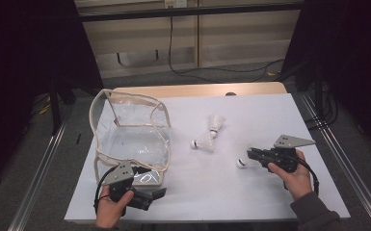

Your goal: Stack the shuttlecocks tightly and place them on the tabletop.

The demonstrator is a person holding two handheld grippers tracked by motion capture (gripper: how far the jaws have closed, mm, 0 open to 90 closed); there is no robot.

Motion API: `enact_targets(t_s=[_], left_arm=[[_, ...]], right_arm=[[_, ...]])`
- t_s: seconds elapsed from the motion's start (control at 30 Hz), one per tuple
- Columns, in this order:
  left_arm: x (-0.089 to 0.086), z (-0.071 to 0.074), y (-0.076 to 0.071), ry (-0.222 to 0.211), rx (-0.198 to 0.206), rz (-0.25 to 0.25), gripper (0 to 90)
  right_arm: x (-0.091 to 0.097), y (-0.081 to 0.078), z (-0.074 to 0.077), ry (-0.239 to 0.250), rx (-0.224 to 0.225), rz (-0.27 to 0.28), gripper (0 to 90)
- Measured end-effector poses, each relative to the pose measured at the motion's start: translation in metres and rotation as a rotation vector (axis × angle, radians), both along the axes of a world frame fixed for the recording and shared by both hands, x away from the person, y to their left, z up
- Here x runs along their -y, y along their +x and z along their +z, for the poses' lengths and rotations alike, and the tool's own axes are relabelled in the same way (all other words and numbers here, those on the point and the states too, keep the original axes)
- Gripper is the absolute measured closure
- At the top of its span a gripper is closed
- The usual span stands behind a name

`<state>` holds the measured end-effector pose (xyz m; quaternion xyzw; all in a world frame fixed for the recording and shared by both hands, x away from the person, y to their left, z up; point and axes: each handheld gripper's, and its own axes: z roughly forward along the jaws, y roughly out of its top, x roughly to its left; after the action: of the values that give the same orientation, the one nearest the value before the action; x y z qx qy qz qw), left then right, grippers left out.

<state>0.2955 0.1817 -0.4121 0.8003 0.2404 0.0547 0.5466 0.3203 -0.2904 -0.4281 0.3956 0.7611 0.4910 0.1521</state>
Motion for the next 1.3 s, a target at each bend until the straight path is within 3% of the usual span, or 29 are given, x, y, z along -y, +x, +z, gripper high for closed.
enact_targets(t_s=[0.4, 0.93, 1.3], left_arm=[[0.0, 0.0, 0.0, 0.002, 0.001, 0.0, 4.8], [0.0, 0.0, -0.001, 0.007, 0.004, -0.001, 4.8], [0.0, 0.0, -0.001, 0.006, 0.003, -0.002, 4.8]], right_arm=[[0.014, -0.013, -0.004, -0.014, -0.01, -0.002, 76.6], [0.023, -0.025, -0.01, -0.031, -0.015, 0.0, 64.1], [0.025, -0.027, -0.013, -0.049, -0.024, -0.013, 43.3]])
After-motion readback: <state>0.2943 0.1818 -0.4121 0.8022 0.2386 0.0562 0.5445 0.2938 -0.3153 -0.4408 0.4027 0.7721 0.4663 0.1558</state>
